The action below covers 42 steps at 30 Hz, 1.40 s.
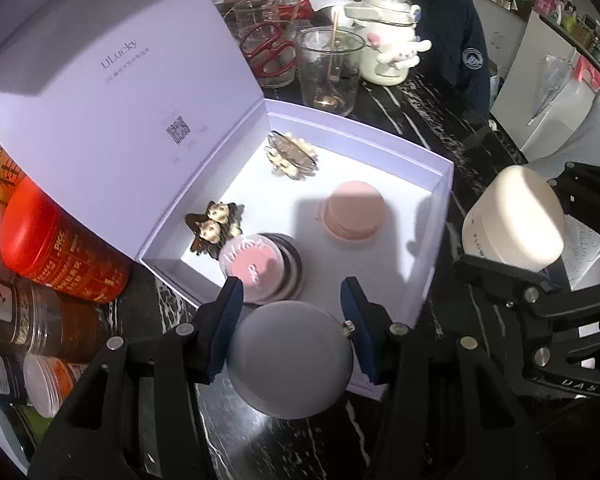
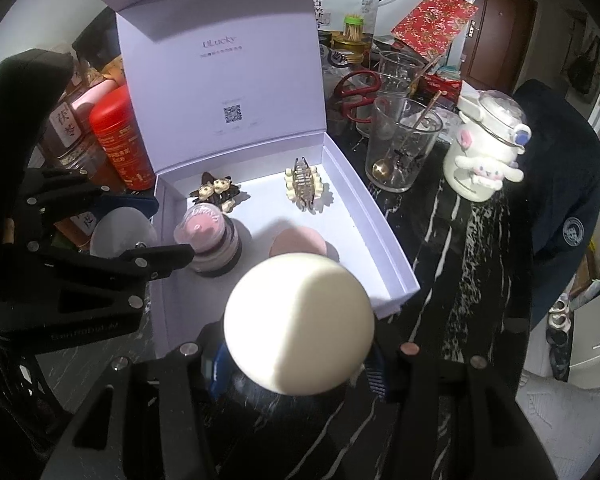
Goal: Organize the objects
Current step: 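Stack the white jar on the compact with left tool while right tool stacks cream jar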
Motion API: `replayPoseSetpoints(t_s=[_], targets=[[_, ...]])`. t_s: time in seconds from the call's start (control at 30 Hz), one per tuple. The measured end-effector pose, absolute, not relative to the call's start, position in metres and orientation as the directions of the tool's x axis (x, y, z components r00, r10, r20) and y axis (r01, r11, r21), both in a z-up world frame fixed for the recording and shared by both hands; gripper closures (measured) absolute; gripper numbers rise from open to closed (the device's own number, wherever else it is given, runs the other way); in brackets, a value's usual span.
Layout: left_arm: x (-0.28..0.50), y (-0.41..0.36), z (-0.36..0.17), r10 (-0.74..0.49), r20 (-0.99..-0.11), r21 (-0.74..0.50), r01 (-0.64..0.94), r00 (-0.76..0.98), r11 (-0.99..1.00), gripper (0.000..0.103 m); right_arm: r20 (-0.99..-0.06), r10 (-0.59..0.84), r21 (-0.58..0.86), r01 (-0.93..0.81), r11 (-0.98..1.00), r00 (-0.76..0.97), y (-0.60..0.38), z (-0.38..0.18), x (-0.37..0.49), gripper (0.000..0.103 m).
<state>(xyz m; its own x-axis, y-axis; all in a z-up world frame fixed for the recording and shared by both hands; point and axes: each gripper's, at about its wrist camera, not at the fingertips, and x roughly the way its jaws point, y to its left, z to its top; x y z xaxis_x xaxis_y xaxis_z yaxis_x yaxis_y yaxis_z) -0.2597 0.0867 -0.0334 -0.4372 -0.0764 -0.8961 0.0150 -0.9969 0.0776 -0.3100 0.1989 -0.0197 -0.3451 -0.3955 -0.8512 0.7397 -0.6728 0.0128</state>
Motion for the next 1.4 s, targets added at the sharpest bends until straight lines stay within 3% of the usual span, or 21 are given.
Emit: replayPoseSetpoints(t_s=[0.73,1.4], targets=[[-0.295,0.040,-0.060,-0.108,-0.888,0.055,0.130,-0.447,-0.990,0.054,-0.850,-0.425,0.041,0.766,-0.641,-0.310,0.157,-0.046,-0.363,0.048],[-0.313,0.035,-0.077,-0.076,-0.885,0.018,0.129,-0.459,-0.991,0.054,-0.857,-0.425,0.052,0.772,-0.633,-0.291,0.142,-0.069,-0.379,0.048]])
